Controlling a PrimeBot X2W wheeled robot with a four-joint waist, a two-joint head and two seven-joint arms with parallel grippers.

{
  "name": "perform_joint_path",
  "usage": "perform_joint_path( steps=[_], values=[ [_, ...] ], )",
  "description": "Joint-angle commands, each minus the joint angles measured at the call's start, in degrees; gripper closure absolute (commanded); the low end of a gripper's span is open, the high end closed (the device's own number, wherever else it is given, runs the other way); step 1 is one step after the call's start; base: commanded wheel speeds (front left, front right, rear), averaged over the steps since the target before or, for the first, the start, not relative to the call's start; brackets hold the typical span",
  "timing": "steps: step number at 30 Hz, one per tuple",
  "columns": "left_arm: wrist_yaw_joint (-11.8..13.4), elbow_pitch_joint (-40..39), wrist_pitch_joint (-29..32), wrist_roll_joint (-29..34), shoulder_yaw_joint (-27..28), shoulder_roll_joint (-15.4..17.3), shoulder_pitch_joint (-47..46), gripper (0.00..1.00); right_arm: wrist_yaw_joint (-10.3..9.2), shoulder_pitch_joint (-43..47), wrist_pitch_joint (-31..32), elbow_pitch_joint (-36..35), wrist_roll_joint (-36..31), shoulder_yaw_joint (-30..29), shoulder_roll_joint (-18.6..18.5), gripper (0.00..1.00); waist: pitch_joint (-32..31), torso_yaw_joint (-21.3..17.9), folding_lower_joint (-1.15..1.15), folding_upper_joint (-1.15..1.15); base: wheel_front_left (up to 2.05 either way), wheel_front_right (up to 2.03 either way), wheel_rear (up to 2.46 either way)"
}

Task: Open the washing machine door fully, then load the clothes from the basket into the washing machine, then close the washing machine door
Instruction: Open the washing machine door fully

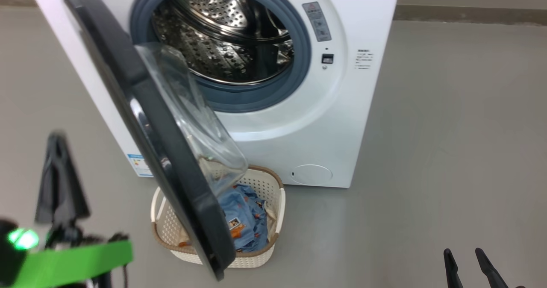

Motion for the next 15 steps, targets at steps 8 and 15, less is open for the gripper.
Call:
perform_joint_path(
  steps=[8,15],
  values=[
    [0.4,-14.4,16.0,0.0,-12.4,0.8,-14.5,1.0,0.14,-0.8,-0.7,-1.7,0.2,0.6,0.2,0.0,-0.5,3.2,0.0,0.0,0.0,0.0,0.0],
    [7.5,-11.2,17.9,-7.3,-28.1,0.6,-14.9,1.0,0.14,-1.1,-0.7,-1.8,0.4,-0.1,0.6,0.0,-0.1,4.1,0.0,0.0,0.0,0.0,0.0]
  ],
)
